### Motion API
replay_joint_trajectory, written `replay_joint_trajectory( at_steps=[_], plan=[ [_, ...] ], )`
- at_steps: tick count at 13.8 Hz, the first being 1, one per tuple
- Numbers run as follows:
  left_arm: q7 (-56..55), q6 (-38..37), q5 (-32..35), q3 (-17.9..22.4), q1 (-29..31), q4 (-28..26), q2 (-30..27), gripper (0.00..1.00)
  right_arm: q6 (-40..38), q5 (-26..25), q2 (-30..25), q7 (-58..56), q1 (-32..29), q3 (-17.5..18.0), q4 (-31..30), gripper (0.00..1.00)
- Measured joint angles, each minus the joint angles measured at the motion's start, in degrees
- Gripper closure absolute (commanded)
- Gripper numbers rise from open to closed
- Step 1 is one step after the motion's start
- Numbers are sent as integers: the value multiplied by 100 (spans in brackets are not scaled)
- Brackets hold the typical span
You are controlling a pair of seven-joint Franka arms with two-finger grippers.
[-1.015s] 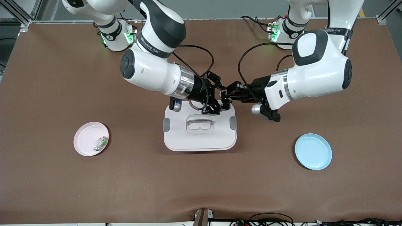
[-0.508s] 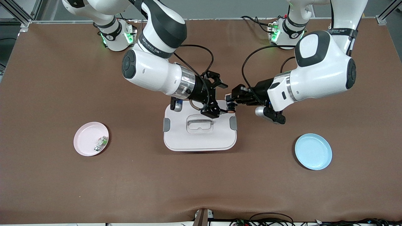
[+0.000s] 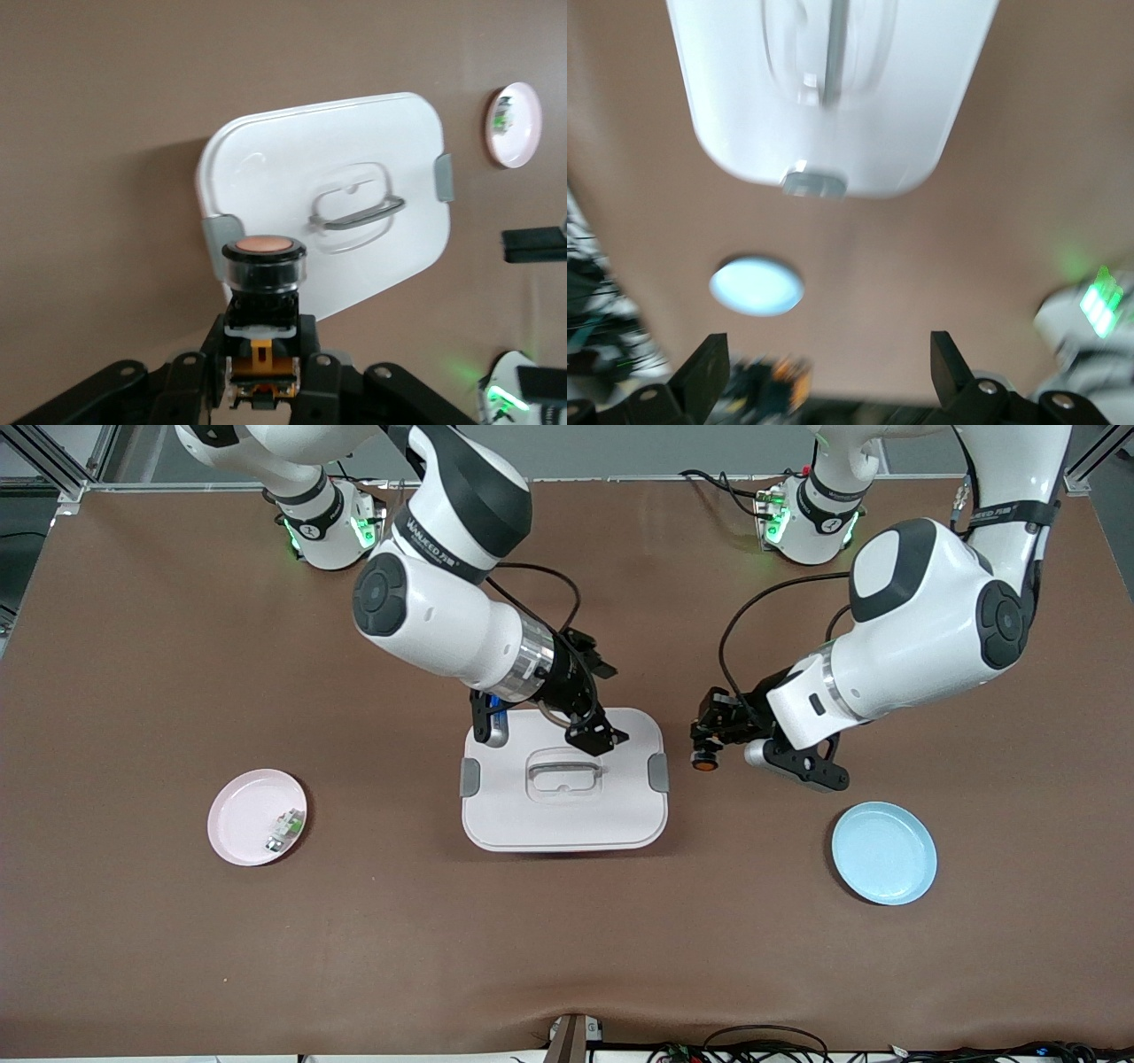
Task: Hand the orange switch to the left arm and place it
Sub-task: 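Open the right gripper and withdraw while the left gripper carries the switch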
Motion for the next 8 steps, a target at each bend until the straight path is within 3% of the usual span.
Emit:
replay_joint_trajectory(
  at_steps=[6, 8],
  plan=[
    [1197, -857, 1150, 29, 586, -63, 14, 100, -1437, -968, -306, -2642, -57, -120, 16, 0],
    [1745, -903, 1602, 31, 772, -220, 23, 100, -2110, -1068, -419, -3506, -271, -163, 18, 0]
  ],
)
